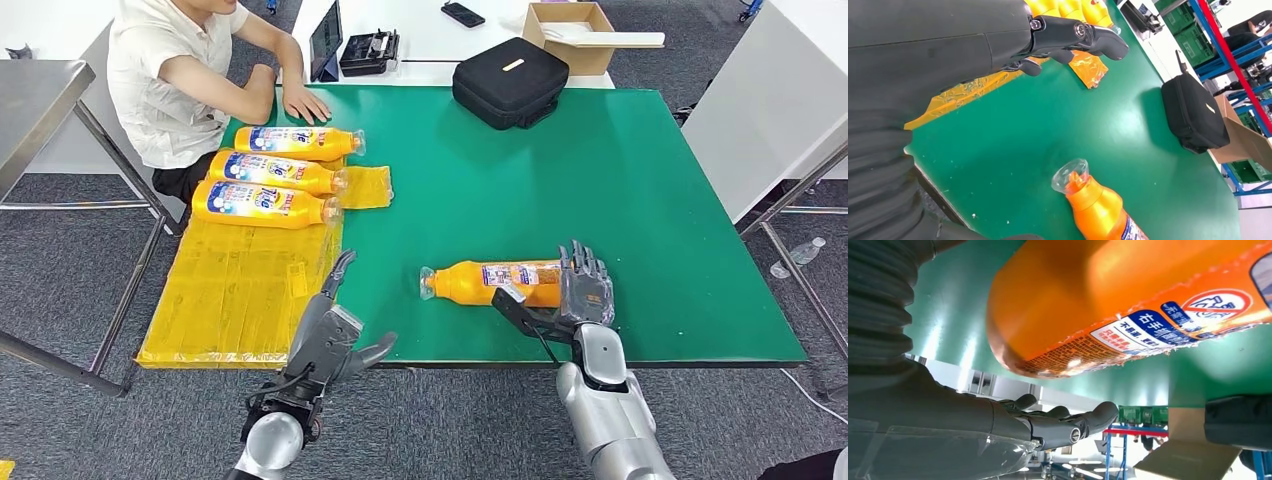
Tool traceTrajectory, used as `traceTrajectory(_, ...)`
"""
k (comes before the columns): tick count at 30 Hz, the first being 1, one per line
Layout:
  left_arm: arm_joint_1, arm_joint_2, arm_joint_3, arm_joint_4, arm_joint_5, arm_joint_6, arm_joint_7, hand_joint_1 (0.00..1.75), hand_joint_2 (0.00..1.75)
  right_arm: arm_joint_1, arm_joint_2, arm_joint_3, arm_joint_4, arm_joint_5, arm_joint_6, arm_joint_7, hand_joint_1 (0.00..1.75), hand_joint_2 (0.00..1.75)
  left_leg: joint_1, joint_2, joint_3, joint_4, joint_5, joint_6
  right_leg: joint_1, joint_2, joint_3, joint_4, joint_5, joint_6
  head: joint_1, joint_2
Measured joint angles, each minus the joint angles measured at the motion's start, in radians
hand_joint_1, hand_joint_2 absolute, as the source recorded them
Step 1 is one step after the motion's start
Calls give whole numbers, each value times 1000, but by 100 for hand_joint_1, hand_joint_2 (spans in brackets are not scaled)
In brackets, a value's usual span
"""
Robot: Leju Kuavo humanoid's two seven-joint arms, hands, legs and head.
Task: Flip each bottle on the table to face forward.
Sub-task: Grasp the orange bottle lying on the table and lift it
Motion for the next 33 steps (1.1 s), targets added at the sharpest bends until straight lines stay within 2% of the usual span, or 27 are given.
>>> traceTrajectory(15, -9, 0, -14, 20, 0, 12, -2, 0, 175, 5, 14, 28, 13, 0, -52, -40, 0, 175, 0, 0, 0, 0, 0, 0, 0, 0, 0, 0, 0, 0, 0, 0)
traceTrajectory(29, -12, 0, -16, 30, 1, 11, -2, 0, 175, 2, 18, 32, 31, -2, 14, -40, 0, 175, 0, 0, 0, 0, 0, 0, 0, 0, 0, 0, 0, 0, 0, 0)
traceTrajectory(30, -13, 0, -16, 31, 1, 11, -2, 0, 175, -1, 18, 31, 35, -2, 25, -40, 16, 175, 0, 0, 1, 0, 0, 0, 0, 0, 0, 0, 0, 0, 0, 0)
traceTrajectory(33, -13, 0, -16, 32, 1, 9, -2, 0, 175, -12, 18, 28, 52, -3, 48, -40, 125, 175, 0, 1, 2, 0, 0, 0, 0, 0, 1, 0, 0, 0, 0, 0)
